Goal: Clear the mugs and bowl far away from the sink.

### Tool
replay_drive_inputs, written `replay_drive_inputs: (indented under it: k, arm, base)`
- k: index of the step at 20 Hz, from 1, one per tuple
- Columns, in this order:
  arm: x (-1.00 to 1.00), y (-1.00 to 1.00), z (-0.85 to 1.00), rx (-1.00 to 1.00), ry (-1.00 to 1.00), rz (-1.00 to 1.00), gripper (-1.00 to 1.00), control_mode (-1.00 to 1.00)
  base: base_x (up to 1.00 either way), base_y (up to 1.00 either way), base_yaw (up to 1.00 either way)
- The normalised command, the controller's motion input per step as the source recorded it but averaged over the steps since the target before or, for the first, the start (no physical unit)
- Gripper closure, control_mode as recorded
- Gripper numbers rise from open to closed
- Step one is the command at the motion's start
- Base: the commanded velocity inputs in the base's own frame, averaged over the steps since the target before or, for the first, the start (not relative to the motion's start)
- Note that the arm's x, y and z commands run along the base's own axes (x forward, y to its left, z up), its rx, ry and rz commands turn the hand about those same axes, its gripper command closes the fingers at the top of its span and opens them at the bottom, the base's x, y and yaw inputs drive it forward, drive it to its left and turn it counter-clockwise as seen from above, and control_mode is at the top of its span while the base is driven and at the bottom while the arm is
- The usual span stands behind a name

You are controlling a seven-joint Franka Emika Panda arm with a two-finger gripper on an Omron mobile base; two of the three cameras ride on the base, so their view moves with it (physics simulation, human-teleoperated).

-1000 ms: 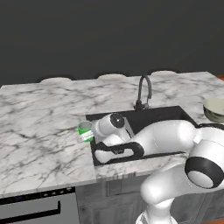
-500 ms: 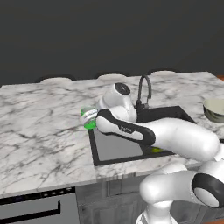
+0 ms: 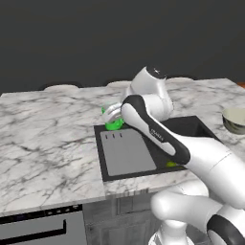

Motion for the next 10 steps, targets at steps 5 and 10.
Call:
replay_drive_inputs:
  k: [5,10]
  arm:
    - [-0.45,-0.56,0.02,0.00,-0.06,0.06,1.00,-1.00]
    - [-0.28,-0.35,0.00,0.00,-0.07,0.01,1.00,-1.00]
  base:
    - [0.00,0.00,0.00]
    - [0.00,0.00,0.00]
